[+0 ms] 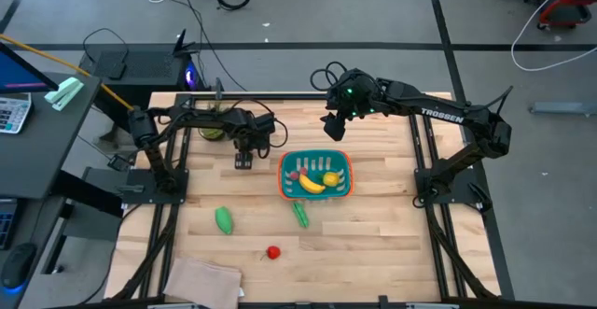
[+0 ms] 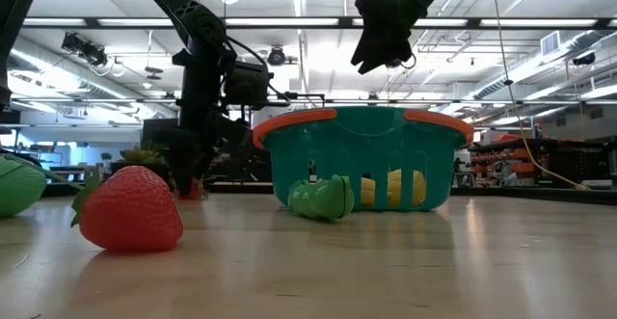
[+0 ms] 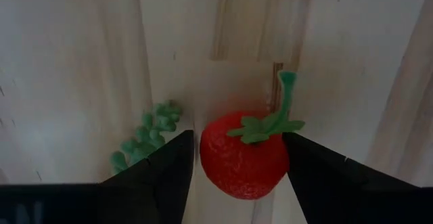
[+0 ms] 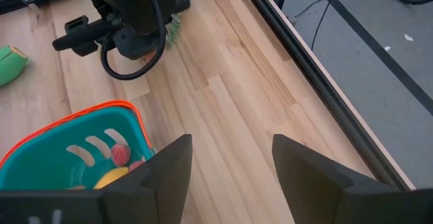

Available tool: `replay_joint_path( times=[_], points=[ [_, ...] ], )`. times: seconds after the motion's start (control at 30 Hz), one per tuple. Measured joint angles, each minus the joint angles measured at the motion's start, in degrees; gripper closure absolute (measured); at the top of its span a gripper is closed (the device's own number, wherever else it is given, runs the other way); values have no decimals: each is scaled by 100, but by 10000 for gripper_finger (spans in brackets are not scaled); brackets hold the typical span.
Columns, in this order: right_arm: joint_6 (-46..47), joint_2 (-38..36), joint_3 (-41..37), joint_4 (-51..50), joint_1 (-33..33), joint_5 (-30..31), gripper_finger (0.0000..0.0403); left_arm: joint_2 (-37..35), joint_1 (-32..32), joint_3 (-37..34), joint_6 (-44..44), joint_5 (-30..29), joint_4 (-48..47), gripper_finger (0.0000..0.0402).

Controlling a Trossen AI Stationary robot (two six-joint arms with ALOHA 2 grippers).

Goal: Pick and placing Produce into tupperware
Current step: Put the top red strawberry into the blue bin

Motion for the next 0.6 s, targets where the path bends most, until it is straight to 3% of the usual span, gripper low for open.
replay_joint_path(
  times=[0.33, 0.6],
  points=[
    [6, 0, 0, 25, 0, 0, 189, 0, -36, 87, -504, 1, -212, 212],
    [9, 0, -1, 23, 0, 0, 189, 0, -224, 1129, -506, 1, -1105, 202]
  ],
)
